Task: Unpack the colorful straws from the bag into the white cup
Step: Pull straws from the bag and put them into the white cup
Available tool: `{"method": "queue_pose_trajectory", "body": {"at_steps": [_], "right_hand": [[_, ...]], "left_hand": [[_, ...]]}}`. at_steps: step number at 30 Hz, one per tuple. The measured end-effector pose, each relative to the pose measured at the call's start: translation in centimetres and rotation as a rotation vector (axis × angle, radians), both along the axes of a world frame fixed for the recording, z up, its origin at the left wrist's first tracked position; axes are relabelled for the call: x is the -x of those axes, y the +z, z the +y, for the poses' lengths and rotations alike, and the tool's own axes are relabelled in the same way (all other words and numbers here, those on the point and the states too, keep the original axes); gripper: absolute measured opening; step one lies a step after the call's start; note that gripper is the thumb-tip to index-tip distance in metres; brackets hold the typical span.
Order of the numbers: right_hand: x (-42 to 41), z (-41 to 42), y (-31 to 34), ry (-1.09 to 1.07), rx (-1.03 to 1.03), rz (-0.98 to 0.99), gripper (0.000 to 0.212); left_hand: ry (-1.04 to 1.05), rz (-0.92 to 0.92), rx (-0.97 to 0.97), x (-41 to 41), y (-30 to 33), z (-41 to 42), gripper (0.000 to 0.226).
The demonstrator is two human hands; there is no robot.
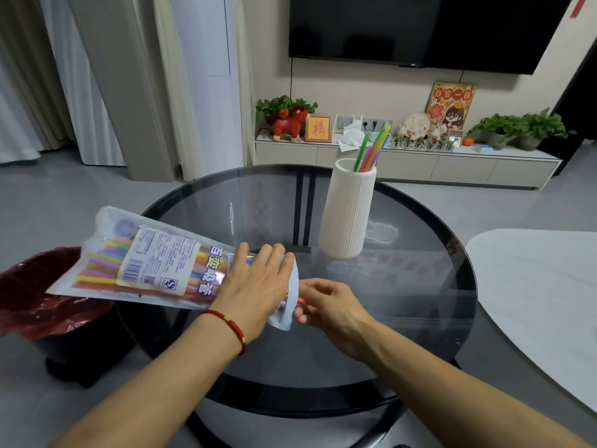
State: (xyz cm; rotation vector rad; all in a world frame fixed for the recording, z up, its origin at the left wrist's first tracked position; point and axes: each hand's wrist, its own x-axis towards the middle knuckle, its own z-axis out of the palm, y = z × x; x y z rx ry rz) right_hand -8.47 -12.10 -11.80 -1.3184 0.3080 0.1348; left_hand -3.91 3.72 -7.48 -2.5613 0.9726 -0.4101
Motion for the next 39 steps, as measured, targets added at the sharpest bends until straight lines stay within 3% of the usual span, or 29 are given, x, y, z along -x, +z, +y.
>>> {"method": "queue_pose_trajectory", "body": {"at_steps": [7,12,19,23,27,32,37,39], "right_hand": [[-0.4,-2.7,0.7,-0.170,0.091,-0.024,0.011],[-0.1,-2.6,0.4,-0.052,0.043,-0.060,0.029],[-0.6,-4.2,0.8,-0.104,0.136,-0.169,0.011],[0.0,-7.4,1.5,-0.137,0.212,-0.215,0.026],[1.0,-9.7,2.3,-0.182,0.312,-0.292,0.028],[2.6,-10.2,4.5,-0.149,0.512,-0.375,0.025],[4.3,-10.0,6.8,-0.086,0.600,-0.479,0.027],[4.7,-9.9,7.1,-0.098,0.619,-0.503,0.034]], "left_hand": [[0.036,0.108,0.071,-1.2,-0.8,1.2,0.113],[-0.023,0.107,0.135,-1.1,-1.2,0.6,0.116],[0.034,0.127,0.165,-1.7,-1.6,1.1,0.112],[0.086,0.189,0.155,-2.5,-1.9,2.2,0.117],[0.100,0.332,0.155,-2.7,-2.0,2.6,0.124],[-0.044,0.419,0.382,-1.4,-1.9,0.5,0.098],[-0.063,0.392,0.428,-1.1,-2.2,-1.7,0.029],[-0.054,0.394,0.440,-1.1,-2.3,-2.1,0.015]]}}
